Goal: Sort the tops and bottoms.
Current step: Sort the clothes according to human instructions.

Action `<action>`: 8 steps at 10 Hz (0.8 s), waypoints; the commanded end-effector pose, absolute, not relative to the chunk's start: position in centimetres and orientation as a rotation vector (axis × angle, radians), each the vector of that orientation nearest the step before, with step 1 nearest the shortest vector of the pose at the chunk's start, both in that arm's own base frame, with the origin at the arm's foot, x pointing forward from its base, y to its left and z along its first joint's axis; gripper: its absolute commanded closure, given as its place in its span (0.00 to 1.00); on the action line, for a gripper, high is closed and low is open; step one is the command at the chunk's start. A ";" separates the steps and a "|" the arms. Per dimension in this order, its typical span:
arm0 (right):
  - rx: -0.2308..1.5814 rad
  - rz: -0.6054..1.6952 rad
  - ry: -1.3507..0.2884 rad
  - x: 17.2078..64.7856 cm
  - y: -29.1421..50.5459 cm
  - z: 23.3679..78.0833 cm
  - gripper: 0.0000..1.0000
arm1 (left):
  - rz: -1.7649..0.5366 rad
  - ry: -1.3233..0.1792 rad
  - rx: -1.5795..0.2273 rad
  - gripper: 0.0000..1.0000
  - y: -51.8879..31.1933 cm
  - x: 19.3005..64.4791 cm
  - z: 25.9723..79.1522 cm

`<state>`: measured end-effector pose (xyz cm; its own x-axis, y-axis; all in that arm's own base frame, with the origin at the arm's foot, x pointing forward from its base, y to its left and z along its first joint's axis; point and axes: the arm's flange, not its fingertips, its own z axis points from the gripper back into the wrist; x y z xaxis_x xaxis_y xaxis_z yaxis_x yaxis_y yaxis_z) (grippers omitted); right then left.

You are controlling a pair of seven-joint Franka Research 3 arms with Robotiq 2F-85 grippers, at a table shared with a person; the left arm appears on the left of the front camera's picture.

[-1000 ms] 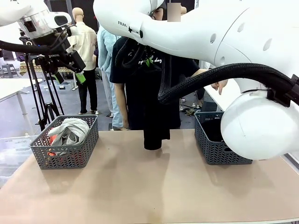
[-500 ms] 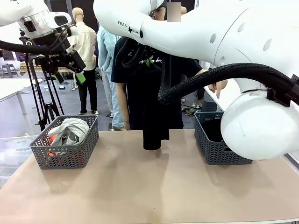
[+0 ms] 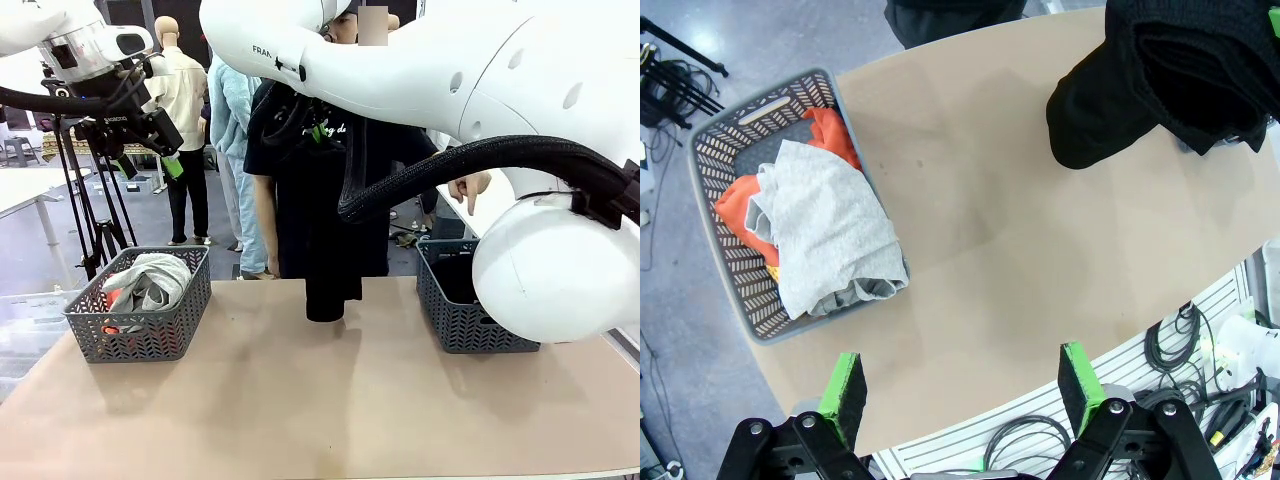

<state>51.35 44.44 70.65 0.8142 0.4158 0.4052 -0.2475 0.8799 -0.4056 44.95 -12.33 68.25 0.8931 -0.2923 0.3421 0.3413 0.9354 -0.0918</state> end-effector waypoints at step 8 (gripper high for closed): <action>-0.531 0.166 -0.499 49.5 31.3 82.0 1.00 | -0.338 -0.329 -0.151 0.00 -12.1 44.6 68.0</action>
<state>49.58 31.09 81.21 0.8588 0.2819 0.4278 -0.0543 0.8803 -0.4712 44.96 -12.30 68.23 0.8934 -0.2917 0.3417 0.3407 0.9357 -0.0921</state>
